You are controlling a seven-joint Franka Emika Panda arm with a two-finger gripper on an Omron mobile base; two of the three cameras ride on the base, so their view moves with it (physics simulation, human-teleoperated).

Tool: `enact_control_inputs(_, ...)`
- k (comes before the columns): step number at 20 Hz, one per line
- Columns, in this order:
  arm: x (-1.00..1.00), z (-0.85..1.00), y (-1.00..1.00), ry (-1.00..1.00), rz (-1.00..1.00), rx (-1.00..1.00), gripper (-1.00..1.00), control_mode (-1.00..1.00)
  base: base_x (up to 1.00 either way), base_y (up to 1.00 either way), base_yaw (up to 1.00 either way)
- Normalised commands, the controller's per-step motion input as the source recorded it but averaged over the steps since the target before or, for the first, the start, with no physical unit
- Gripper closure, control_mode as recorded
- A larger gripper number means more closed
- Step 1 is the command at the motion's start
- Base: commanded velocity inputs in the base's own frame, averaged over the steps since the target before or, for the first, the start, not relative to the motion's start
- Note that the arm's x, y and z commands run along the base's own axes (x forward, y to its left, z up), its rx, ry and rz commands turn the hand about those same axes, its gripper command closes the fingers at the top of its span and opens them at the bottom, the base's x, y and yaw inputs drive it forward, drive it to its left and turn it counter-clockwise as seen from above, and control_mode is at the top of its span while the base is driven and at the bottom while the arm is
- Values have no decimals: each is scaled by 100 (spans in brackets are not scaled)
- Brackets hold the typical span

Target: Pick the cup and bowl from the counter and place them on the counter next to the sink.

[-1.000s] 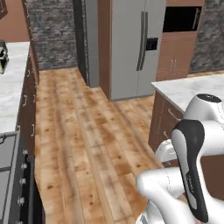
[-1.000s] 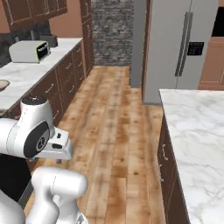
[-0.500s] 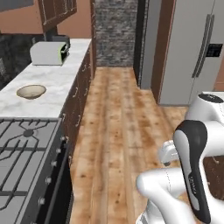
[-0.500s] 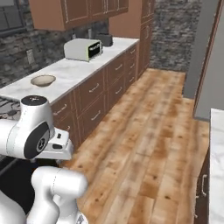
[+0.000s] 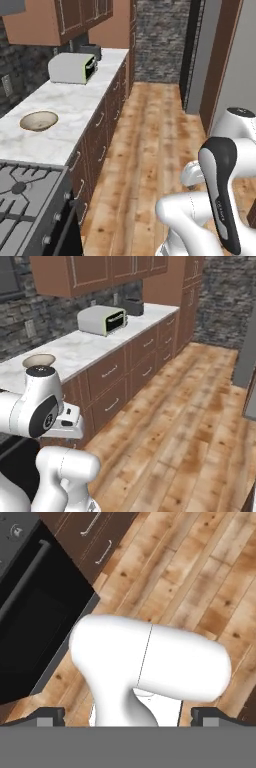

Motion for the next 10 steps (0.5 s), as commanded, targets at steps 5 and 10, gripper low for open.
enact_control_inputs(5, 0, 0, 0, 0, 0, 0, -100, 100, 90, -67, 40)
enact_control_inputs(10, 0, 0, 0, 0, 0, 0, -100, 100, 74, -74, 51)
